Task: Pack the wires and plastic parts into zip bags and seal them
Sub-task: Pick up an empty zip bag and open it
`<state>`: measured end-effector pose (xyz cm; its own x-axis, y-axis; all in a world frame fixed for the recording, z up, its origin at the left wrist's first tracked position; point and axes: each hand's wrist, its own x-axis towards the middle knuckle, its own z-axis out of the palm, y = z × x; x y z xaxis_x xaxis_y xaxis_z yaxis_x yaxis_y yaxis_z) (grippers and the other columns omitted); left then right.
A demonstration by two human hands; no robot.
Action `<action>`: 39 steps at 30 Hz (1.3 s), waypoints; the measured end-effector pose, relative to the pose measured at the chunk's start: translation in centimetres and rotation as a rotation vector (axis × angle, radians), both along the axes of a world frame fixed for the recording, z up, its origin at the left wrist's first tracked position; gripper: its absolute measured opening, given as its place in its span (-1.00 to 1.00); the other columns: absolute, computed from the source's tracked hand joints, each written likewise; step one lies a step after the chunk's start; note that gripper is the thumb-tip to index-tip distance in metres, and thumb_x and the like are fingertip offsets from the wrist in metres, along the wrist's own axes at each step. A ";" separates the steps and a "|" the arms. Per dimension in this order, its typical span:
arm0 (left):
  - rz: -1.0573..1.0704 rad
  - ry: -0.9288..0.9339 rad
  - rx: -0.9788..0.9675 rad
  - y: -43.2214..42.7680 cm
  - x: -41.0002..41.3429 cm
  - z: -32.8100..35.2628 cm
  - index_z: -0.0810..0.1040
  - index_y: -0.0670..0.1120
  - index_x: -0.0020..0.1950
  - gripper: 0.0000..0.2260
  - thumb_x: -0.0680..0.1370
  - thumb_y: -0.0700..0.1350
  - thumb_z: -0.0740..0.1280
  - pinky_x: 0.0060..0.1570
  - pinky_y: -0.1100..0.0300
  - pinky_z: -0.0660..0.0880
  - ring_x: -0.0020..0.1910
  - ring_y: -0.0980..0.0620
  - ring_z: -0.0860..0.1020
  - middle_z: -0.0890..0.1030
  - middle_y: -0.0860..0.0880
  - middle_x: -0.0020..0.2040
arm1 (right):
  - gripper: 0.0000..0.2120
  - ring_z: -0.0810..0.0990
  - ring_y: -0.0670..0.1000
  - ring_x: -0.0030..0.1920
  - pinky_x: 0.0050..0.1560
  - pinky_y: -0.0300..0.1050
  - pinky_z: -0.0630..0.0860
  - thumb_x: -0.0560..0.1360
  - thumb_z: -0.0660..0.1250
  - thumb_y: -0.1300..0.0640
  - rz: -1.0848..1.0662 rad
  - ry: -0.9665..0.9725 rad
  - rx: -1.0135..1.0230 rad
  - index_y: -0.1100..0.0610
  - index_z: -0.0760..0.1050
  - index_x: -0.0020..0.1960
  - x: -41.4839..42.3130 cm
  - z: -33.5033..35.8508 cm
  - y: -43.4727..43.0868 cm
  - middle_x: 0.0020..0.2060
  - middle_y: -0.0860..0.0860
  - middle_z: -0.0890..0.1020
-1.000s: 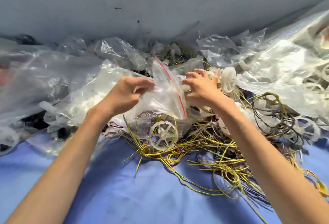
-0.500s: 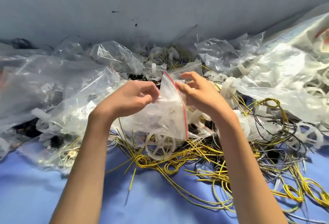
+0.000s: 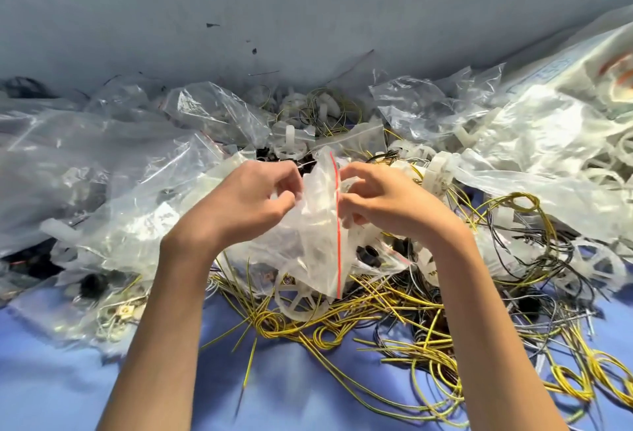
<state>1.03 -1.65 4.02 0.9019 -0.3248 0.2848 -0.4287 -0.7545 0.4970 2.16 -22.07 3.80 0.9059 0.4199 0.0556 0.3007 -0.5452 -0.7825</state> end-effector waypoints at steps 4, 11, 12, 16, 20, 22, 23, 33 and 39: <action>0.048 -0.075 -0.042 0.6 -0.7 0.6 0.45 0.10 -0.25 -0.79 0.48 -0.20 0.29 -0.25 0.40 0.37 -0.20 0.21 0.48 0.56 0.11 -0.23 | -0.78 0.59 -0.14 -0.30 -0.12 -0.05 0.55 0.51 0.22 0.32 -0.088 -0.041 -0.046 0.11 0.50 0.08 0.6 -0.4 -0.4 -0.31 0.00 0.68; 0.111 -0.206 -0.203 2.4 -1.4 1.7 0.49 0.04 -0.24 -0.79 0.42 -0.29 0.31 -0.08 0.41 0.43 -0.24 0.21 0.53 0.59 0.11 -0.27 | -0.94 0.62 -0.10 -0.24 -0.26 -0.31 0.40 0.50 0.38 0.16 -0.136 -0.030 -0.038 0.02 0.53 -0.07 1.0 -0.1 -2.9 -0.28 -0.02 0.69; 0.116 -0.217 -0.220 2.3 -1.4 1.8 0.49 0.05 -0.24 -0.80 0.40 -0.27 0.29 -0.09 0.45 0.43 -0.26 0.23 0.52 0.60 0.12 -0.27 | -0.95 0.61 -0.13 -0.28 -0.30 -0.34 0.37 0.50 0.40 0.13 -0.139 -0.039 -0.058 0.01 0.53 -0.08 1.0 0.0 -3.1 -0.31 -0.04 0.68; 0.136 -0.188 -0.156 1.8 -1.0 1.2 0.50 0.05 -0.24 -0.74 0.41 -0.33 0.30 -0.11 0.46 0.39 -0.22 0.20 0.52 0.61 0.06 -0.25 | -0.86 0.62 -0.06 -0.16 -0.12 -0.14 0.51 0.48 0.39 -0.02 -0.259 -0.127 -0.039 0.03 0.57 -0.03 1.0 0.2 -3.5 -0.21 -0.03 0.68; 0.077 -0.061 -0.049 1.7 -0.5 0.6 0.51 0.07 -0.22 -0.75 0.42 -0.31 0.31 -0.17 0.47 0.40 -0.24 0.30 0.50 0.59 0.10 -0.24 | -0.59 0.45 0.01 0.16 0.10 -0.15 0.36 0.43 0.43 -0.05 -0.406 -0.286 -0.201 0.00 0.46 0.24 1.7 -0.2 -3.7 0.16 0.01 0.43; 0.050 -0.031 -0.017 1.7 -0.3 0.4 0.51 0.09 -0.21 -0.74 0.43 -0.30 0.33 -0.17 0.56 0.36 -0.20 0.32 0.50 0.59 0.11 -0.23 | -0.40 0.35 0.05 0.27 0.24 -0.09 0.32 0.40 0.46 -0.06 -0.394 -0.247 -0.330 0.00 0.35 0.37 2.0 -0.5 -3.9 0.29 0.04 0.34; 0.047 -0.025 -0.009 1.7 -0.3 0.3 0.51 0.10 -0.21 -0.75 0.44 -0.29 0.34 -0.16 0.56 0.35 -0.17 0.31 0.50 0.59 0.12 -0.22 | -0.33 0.35 0.06 0.30 0.28 -0.06 0.31 0.38 0.47 -0.07 -0.382 -0.216 -0.370 0.01 0.31 0.41 2.1 -0.7 -4.0 0.33 0.05 0.33; 0.075 -0.044 0.008 1.4 -0.4 0.2 0.51 0.11 -0.16 -0.83 0.51 -0.18 0.33 -0.15 0.46 0.38 -0.13 0.28 0.51 0.57 0.14 -0.18 | -0.44 0.50 0.03 0.24 0.23 -0.01 0.44 0.37 0.51 0.00 -0.351 -0.275 -0.313 0.02 0.46 0.32 1.6 -0.7 -5.6 0.26 0.03 0.55; 0.065 -0.053 0.006 0.9 -0.3 0.2 0.48 0.14 -0.17 -0.81 0.51 -0.17 0.33 -0.12 0.36 0.41 -0.12 0.25 0.51 0.58 0.14 -0.17 | -0.37 0.47 -0.02 0.21 0.24 -0.09 0.42 0.41 0.46 -0.05 -0.367 -0.238 -0.328 0.08 0.34 0.39 1.9 -0.7 -5.4 0.27 0.05 0.43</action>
<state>0.70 -0.72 4.19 0.9049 -0.2680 0.3306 -0.4042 -0.7845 0.4703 4.09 -27.49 3.07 0.9746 0.1079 0.1962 0.1924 -0.8518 -0.4873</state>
